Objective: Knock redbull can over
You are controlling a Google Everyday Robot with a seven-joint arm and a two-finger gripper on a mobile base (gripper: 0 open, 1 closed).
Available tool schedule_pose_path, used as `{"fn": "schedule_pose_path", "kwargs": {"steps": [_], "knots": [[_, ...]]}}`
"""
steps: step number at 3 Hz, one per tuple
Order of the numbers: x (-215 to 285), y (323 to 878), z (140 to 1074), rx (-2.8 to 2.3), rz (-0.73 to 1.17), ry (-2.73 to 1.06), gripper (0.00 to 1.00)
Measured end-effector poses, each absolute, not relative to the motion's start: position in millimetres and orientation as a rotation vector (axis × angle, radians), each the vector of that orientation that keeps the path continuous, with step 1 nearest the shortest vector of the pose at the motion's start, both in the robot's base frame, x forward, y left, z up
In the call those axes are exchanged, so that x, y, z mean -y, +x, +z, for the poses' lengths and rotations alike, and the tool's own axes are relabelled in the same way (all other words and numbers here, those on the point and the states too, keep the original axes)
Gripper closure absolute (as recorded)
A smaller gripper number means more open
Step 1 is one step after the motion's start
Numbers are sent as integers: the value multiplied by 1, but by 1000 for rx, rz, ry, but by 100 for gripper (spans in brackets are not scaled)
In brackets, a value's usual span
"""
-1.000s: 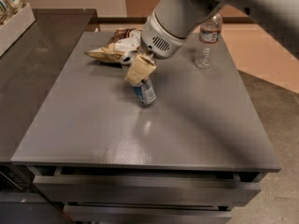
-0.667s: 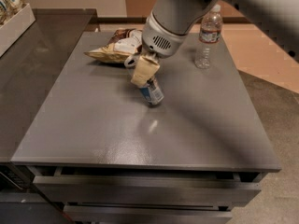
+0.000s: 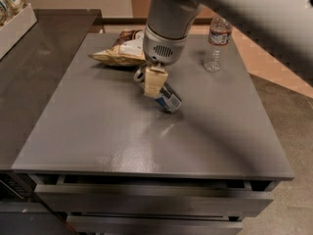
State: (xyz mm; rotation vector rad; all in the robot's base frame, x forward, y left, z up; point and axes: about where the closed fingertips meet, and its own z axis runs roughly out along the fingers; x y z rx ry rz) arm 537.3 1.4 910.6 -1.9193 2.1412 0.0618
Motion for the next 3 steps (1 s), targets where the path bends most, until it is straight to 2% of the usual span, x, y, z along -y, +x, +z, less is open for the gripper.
{"fn": "schedule_pose_path", "kwargs": {"steps": [2,3], "knots": [[-8,533,895,-2140,-123,-2082,15],[-9,535,895,-2135,-126,-2078,0]]}}
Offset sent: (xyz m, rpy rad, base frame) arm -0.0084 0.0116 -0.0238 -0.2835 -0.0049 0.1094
